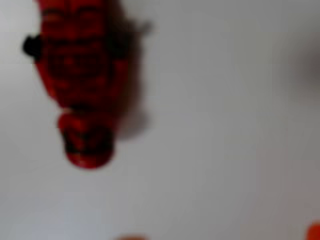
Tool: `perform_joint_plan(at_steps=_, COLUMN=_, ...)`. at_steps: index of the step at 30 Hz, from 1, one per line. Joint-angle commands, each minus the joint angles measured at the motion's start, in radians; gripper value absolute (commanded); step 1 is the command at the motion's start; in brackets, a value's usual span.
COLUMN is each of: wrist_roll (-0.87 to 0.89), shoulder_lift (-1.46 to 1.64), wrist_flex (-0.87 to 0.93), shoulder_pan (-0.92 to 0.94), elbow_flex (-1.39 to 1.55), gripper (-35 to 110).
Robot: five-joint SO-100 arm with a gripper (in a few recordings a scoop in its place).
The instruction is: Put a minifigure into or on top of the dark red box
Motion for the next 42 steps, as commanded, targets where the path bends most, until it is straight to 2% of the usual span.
perform_joint_plan(at_steps=1, wrist_roll=0.028, shoulder_lift=-0.077, wrist_flex=-0.018, shoulder_pan=-0.020, elbow_flex=-0.080, gripper=17)
perform_joint_plan(at_steps=14, wrist_roll=0.083, shoulder_lift=-0.290, wrist_flex=-0.156, shoulder_pan=-0.138, elbow_flex=-0.144, gripper=17)
perform_joint_plan(at_steps=24, wrist_roll=0.021, shoulder_lift=-0.411, wrist_flex=-0.290, shoulder_pan=-0.144, elbow_flex=-0.146, gripper=17)
perform_joint_plan(at_steps=33, wrist_roll=-0.040, shoulder_lift=-0.403, wrist_flex=-0.383, shoulder_pan=-0.103, elbow_flex=-0.066, gripper=17)
perform_joint_plan(at_steps=42, wrist_roll=0.035, shoulder_lift=-0.339, wrist_flex=-0.471, shoulder_pan=-0.121, elbow_flex=0.051, gripper=17)
